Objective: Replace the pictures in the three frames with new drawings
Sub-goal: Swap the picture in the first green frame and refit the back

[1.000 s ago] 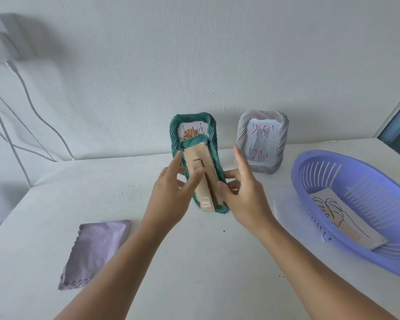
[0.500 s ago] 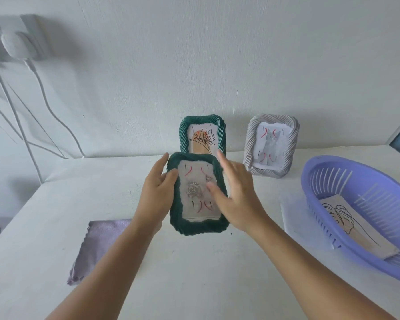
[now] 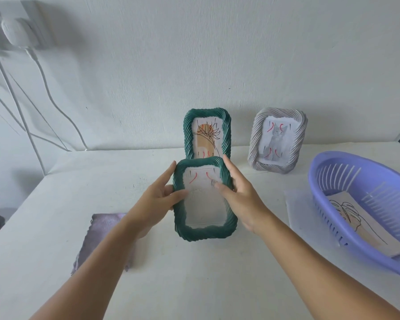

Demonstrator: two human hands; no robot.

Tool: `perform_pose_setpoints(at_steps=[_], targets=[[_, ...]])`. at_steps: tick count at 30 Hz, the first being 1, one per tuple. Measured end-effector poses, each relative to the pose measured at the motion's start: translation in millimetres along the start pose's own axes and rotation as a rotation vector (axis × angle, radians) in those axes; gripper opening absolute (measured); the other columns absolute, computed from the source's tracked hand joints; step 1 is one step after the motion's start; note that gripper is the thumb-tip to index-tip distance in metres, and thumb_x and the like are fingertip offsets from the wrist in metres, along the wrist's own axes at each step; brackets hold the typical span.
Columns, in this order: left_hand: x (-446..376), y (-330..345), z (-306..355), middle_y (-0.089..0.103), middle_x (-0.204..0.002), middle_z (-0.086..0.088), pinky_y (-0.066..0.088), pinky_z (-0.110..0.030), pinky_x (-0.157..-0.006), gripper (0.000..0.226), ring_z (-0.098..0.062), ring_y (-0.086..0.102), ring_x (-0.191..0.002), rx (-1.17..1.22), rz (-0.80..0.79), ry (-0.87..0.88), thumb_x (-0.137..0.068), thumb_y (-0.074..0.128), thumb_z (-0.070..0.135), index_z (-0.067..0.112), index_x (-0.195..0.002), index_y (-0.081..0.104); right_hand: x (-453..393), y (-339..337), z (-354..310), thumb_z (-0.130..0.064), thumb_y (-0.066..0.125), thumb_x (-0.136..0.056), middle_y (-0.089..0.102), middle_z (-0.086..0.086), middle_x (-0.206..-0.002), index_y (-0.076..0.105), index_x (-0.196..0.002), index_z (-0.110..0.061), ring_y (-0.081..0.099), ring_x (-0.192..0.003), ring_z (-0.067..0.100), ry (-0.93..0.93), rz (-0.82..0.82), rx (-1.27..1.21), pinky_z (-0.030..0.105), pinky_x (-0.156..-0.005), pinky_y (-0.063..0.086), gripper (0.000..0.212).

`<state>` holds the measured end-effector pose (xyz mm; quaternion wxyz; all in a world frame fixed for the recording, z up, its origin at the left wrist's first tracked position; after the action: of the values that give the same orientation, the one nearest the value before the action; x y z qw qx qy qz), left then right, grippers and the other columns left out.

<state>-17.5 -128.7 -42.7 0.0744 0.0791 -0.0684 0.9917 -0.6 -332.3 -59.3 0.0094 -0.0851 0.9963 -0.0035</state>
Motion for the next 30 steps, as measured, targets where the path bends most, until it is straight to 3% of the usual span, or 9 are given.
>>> perform_pose_setpoints(at_steps=[6,9,11,15,18,26,30], targets=[[-10.6,-1.7,-13.2,0.078,-0.091,0.003,0.057,-0.038,-0.087,0.081,-0.012,0.07,-0.087,-0.141,-0.008,-0.021,-0.098,0.066,0.017,0.036,-0.161,0.018,-0.8,0.4,13.0,-0.018,0.059,-0.102,0.052,-0.019,-0.148,0.028,-0.142,-0.069,0.054,-0.131,0.001,0.056,-0.017,0.112,0.044,-0.115,0.043,0.071],[-11.6,-4.5,-21.5,0.074,-0.093,0.009,0.051,-0.029,-0.079,0.079,-0.011,0.067,-0.083,-0.422,0.008,-0.011,-0.099,0.064,0.034,0.042,-0.159,0.014,3.3,0.7,11.2,-0.038,0.053,-0.103,0.06,-0.017,-0.131,0.009,-0.154,-0.058,0.059,-0.116,0.007,0.032,-0.08,0.513,0.035,-0.106,0.045,0.07],[-12.3,-8.5,-26.4,0.067,-0.103,0.007,0.048,-0.031,-0.082,0.074,-0.015,0.063,-0.09,-0.673,0.032,0.004,-0.099,0.06,0.044,0.04,-0.159,0.018,3.3,-1.7,12.4,-0.051,0.044,-0.103,0.062,-0.008,-0.111,0.001,-0.16,-0.042,0.058,-0.107,0.022,-0.005,-0.078,0.877,0.041,-0.096,0.045,0.072],[-13.0,-4.1,-37.1,0.052,-0.12,-0.002,0.041,-0.04,-0.104,0.069,-0.025,0.048,-0.117,-0.962,-0.018,-0.018,-0.101,0.049,0.051,0.029,-0.16,0.023,0.6,-5.2,28.6,-0.067,0.029,-0.1,0.049,0.002,-0.131,0.004,-0.162,-0.034,0.044,-0.123,0.029,0.037,-0.106,1.271,0.047,-0.104,0.032,0.074],[-11.3,-0.3,-42.4,0.045,-0.127,-0.006,0.036,-0.042,-0.11,0.066,-0.028,0.04,-0.125,-1.057,-0.033,-0.029,-0.103,0.044,0.051,0.03,-0.161,0.021,0.8,-6.3,38.2,-0.07,0.027,-0.098,0.039,0.004,-0.128,0.008,-0.161,-0.037,0.038,-0.12,0.029,0.048,-0.111,1.326,0.047,-0.106,0.029,0.074],[-0.9,-14.3,-42.7,0.049,-0.122,-0.007,0.037,-0.043,-0.108,0.06,-0.03,0.042,-0.121,-1.045,0.053,0.002,-0.103,0.039,0.055,0.036,-0.159,0.024,0.1,-10.9,47.9,-0.073,0.024,-0.097,0.032,-0.001,-0.119,0.004,-0.159,-0.045,0.035,-0.117,0.026,0.064,-0.093,1.293,0.045,-0.109,0.023,0.071],[15.2,-64.1,-37.5,0.052,-0.133,-0.003,0.038,-0.045,-0.106,0.049,-0.028,0.04,-0.124,-1.13,0.153,-0.042,-0.104,0.045,0.038,0.037,-0.152,0.039,0.0,-12.2,48.6,-0.073,0.025,-0.097,0.033,-0.001,-0.119,0.006,-0.159,-0.047,0.035,-0.117,0.026,0.066,-0.084,1.287,0.044,-0.109,0.023,0.071]])
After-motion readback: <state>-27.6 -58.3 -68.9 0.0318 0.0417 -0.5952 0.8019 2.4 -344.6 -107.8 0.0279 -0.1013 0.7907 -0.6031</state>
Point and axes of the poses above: each hand's wrist, its own x-axis away from the middle knuckle, its own y-axis out of the palm, z = x × y, the point moved 6 cm from there along -x, towards the middle knuckle
